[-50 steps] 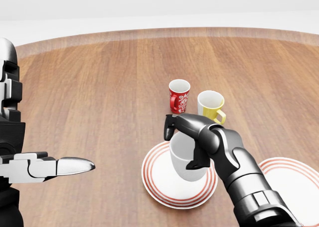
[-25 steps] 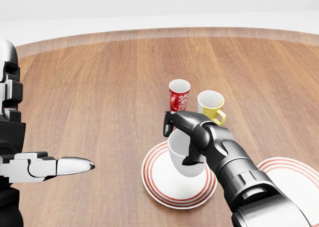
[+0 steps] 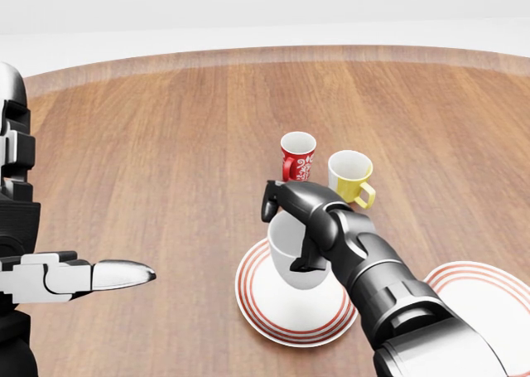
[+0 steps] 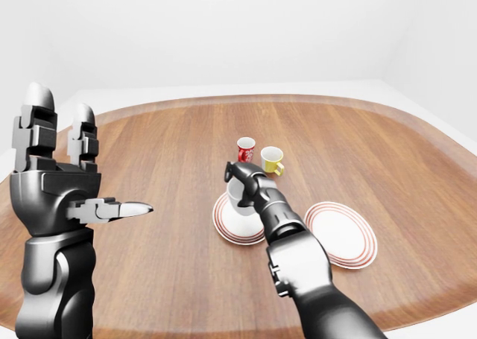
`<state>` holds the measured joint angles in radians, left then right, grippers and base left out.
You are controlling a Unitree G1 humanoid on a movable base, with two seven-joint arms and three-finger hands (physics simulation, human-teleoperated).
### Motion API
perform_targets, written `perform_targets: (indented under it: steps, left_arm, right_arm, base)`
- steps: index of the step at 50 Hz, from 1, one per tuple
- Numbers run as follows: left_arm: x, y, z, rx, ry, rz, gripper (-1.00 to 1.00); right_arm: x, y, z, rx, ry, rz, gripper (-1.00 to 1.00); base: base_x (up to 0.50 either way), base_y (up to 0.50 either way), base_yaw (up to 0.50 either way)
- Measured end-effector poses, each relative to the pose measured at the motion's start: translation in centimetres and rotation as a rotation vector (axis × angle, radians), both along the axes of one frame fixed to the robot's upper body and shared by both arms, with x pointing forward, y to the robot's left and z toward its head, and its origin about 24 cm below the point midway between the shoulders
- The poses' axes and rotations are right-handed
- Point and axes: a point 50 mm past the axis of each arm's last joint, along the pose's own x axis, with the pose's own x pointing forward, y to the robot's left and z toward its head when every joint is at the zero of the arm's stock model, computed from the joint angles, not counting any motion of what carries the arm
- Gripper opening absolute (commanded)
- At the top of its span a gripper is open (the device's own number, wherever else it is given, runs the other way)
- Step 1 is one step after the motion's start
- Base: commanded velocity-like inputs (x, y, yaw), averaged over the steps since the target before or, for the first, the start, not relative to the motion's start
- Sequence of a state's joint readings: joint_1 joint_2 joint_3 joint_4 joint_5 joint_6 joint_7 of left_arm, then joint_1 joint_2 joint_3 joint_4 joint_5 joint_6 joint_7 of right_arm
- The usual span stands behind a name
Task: Put the white mug on the left plate.
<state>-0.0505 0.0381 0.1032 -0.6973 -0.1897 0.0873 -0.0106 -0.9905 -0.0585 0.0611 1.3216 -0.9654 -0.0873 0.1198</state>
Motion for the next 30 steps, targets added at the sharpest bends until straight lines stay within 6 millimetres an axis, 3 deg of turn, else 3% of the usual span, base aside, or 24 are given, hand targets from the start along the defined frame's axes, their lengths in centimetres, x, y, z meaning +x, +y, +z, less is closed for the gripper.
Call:
perform_targets:
  steps: [30]
  left_arm:
    - [0.0,0.1,0.2,-0.002,-0.008,0.001,1.00]
  right_arm:
    - [-0.8,-0.2,-1.5,0.054,0.012,-0.051,-1.00]
  base:
    - [0.00,0.00,0.00]
